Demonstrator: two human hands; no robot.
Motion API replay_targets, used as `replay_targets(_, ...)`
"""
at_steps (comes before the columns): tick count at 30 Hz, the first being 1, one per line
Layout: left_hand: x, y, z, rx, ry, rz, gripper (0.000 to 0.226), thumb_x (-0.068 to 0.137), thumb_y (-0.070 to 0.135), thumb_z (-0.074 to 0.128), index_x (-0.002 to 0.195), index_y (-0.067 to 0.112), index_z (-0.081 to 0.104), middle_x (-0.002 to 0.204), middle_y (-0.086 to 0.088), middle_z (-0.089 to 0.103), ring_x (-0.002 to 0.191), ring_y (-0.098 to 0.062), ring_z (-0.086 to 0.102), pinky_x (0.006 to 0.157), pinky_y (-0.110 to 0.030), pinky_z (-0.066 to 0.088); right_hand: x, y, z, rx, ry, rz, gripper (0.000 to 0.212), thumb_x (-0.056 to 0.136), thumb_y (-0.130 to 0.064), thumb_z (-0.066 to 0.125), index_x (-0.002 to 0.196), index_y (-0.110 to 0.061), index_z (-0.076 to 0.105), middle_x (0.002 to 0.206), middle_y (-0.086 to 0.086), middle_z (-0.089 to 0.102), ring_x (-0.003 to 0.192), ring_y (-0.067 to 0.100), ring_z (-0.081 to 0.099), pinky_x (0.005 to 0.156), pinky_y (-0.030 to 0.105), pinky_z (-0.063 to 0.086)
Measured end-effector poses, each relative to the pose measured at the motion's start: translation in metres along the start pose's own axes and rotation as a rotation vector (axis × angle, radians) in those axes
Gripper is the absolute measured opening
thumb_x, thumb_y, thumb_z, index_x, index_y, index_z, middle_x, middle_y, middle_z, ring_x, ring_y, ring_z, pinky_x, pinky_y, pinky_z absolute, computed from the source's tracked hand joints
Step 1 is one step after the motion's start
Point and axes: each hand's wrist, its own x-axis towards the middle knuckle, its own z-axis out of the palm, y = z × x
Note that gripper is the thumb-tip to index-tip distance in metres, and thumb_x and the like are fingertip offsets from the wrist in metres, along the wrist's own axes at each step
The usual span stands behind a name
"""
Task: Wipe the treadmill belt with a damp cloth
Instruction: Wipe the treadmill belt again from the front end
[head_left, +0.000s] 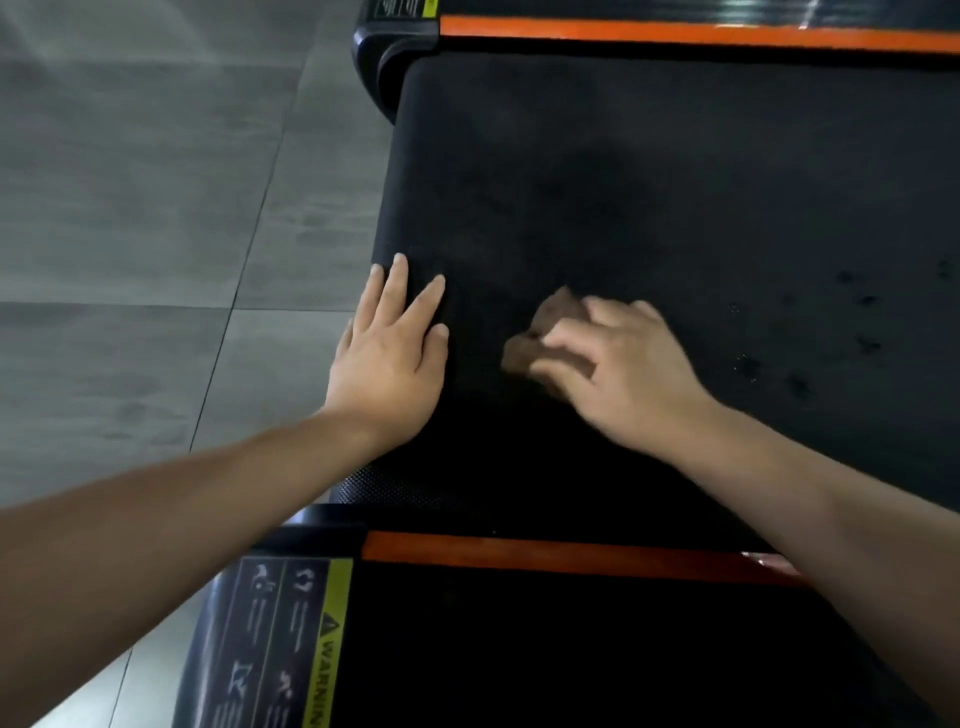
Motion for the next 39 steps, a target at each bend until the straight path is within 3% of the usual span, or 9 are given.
replay_targets(4,-0.003,-0.007,-0.003,-0.017,-0.028,0.042,0.055,0.109,0.038,0.038,0.162,0.036,0.025,0.173,0.007,-0.007,0.157,-0.009,-0.016,0.127,-0.048,0.013,0.003,0.010,-0.002,0.088,0.105,0.252,0.023,0.090,-0.039,0.067,0.086,-0.016,0.069,0.087,0.001,0.060,0.073,0.025,0.058,0.068,0.046,0.049)
replay_targets(11,-0.004,-0.016,0.001,-0.175,0.057,0.066,0.053,0.102,0.034,0.057,0.154,0.028,0.043,0.172,0.001,0.010,0.158,-0.013,-0.001,0.126,-0.044,0.020,-0.027,-0.025,0.003,0.136,-0.132,-0.118,0.027,0.090,-0.045,0.063,0.090,-0.020,0.073,0.083,-0.004,0.055,0.076,0.014,0.051,0.074,0.035,0.037)
replay_targets(18,-0.006,-0.015,-0.007,-0.263,0.057,-0.061,0.073,0.095,0.044,0.069,0.156,0.026,0.035,0.169,0.001,0.018,0.156,-0.019,0.014,0.121,-0.031,0.018,-0.039,0.003,-0.008,0.173,-0.110,-0.136,0.025,0.090,-0.043,0.063,0.092,-0.021,0.073,0.086,-0.010,0.049,0.079,0.004,0.040,0.077,0.034,0.036)
replay_targets(20,-0.009,-0.017,-0.008,-0.297,0.015,-0.160,0.072,0.094,0.049,0.069,0.152,0.022,0.035,0.158,-0.004,0.038,0.144,-0.021,0.038,0.119,-0.037,0.034,-0.020,-0.014,0.004,0.173,-0.134,-0.200,0.026,0.090,-0.045,0.061,0.093,-0.021,0.072,0.084,-0.009,0.049,0.078,0.006,0.041,0.076,0.032,0.031)
replay_targets(22,-0.022,-0.015,-0.012,-0.383,-0.050,-0.357,0.061,0.095,0.056,0.064,0.139,0.023,0.036,0.136,-0.001,0.055,0.114,-0.017,0.058,0.094,-0.033,0.049,-0.006,-0.029,0.010,0.197,-0.191,-0.270,0.028,0.089,-0.047,0.059,0.095,-0.022,0.072,0.085,-0.005,0.054,0.079,0.012,0.049,0.077,0.032,0.031)
replay_targets(27,-0.049,-0.015,-0.010,-0.151,-0.200,-0.503,0.074,0.098,0.071,0.041,0.147,0.016,0.033,0.122,-0.014,0.060,0.106,-0.034,0.060,0.090,-0.039,0.044,-0.039,0.018,-0.025,0.232,-0.396,-0.384,0.025,0.090,-0.051,0.056,0.096,-0.032,0.070,0.091,-0.008,0.057,0.087,0.007,0.052,0.087,0.034,0.037)
replay_targets(31,-0.050,-0.007,-0.003,-0.133,-0.130,-0.521,0.080,0.099,0.072,0.033,0.151,0.012,0.027,0.143,-0.024,0.051,0.125,-0.041,0.053,0.103,-0.044,0.040,-0.049,0.022,-0.034,0.284,-0.382,-0.358,0.027,0.089,-0.052,0.056,0.094,-0.030,0.071,0.090,-0.008,0.056,0.082,0.002,0.043,0.086,0.033,0.037)
replay_targets(35,-0.054,-0.001,0.000,-0.137,-0.089,-0.532,0.077,0.102,0.069,0.032,0.153,0.011,0.028,0.145,-0.025,0.050,0.128,-0.040,0.051,0.101,-0.042,0.037,-0.025,-0.031,-0.005,0.334,-0.355,-0.412,0.016,0.089,-0.042,0.066,0.090,-0.026,0.071,0.085,-0.014,0.051,0.080,-0.001,0.044,0.085,0.036,0.035)
replay_targets(39,-0.054,0.002,-0.002,-0.183,-0.076,-0.527,0.072,0.103,0.066,0.034,0.152,0.014,0.031,0.131,-0.015,0.056,0.111,-0.032,0.054,0.092,-0.037,0.036,-0.038,0.000,-0.022,0.277,-0.424,-0.477,0.024,0.089,-0.049,0.061,0.094,-0.028,0.072,0.090,-0.011,0.055,0.087,0.002,0.048,0.089,0.039,0.036)
